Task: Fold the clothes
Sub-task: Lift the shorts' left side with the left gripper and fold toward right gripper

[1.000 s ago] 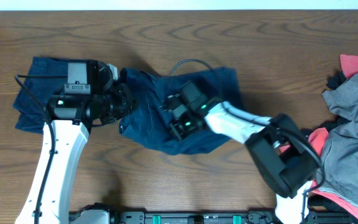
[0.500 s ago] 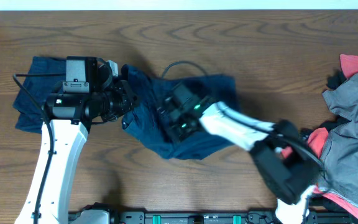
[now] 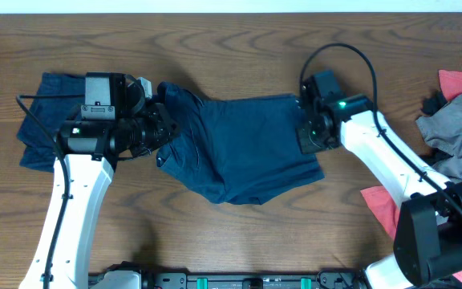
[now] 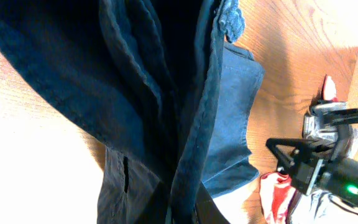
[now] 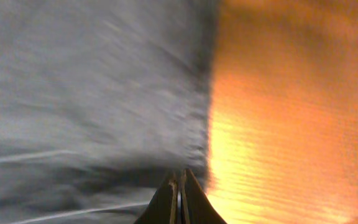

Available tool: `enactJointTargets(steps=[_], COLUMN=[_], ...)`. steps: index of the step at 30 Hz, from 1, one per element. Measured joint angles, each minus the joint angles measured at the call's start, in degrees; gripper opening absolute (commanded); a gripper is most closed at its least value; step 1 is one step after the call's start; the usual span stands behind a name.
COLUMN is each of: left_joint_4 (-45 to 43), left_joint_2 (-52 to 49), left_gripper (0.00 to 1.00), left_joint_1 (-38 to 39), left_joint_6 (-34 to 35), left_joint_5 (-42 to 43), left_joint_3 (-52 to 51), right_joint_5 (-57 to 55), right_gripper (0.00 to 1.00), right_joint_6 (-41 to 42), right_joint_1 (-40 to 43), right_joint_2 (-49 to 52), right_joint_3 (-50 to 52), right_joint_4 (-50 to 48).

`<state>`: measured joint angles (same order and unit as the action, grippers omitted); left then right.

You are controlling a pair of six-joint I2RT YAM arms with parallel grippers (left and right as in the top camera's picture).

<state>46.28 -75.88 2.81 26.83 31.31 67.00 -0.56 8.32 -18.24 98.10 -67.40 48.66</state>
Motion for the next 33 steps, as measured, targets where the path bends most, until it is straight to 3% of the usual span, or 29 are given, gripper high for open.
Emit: enactJointTargets(steps=[15, 33], left_joint_4=[-3.3, -21.4], left_joint_2=[0.0, -7.6], left_gripper=[0.07, 0.06], left_joint_1=[2.7, 21.2], left_joint_6=[6.1, 21.5], left_joint_5=[-0.2, -3.5], left_joint_3=[0.0, 0.0], right_joint_5=[2.8, 3.0], right_gripper=[0.04, 0.02], right_joint_6=[-0.6, 2.3], right_joint_1=[0.8, -0.9], right_joint_2=[-0.7, -1.5], right_joint_3=[17.7, 19.1], right_joint_4=[-20.4, -21.9])
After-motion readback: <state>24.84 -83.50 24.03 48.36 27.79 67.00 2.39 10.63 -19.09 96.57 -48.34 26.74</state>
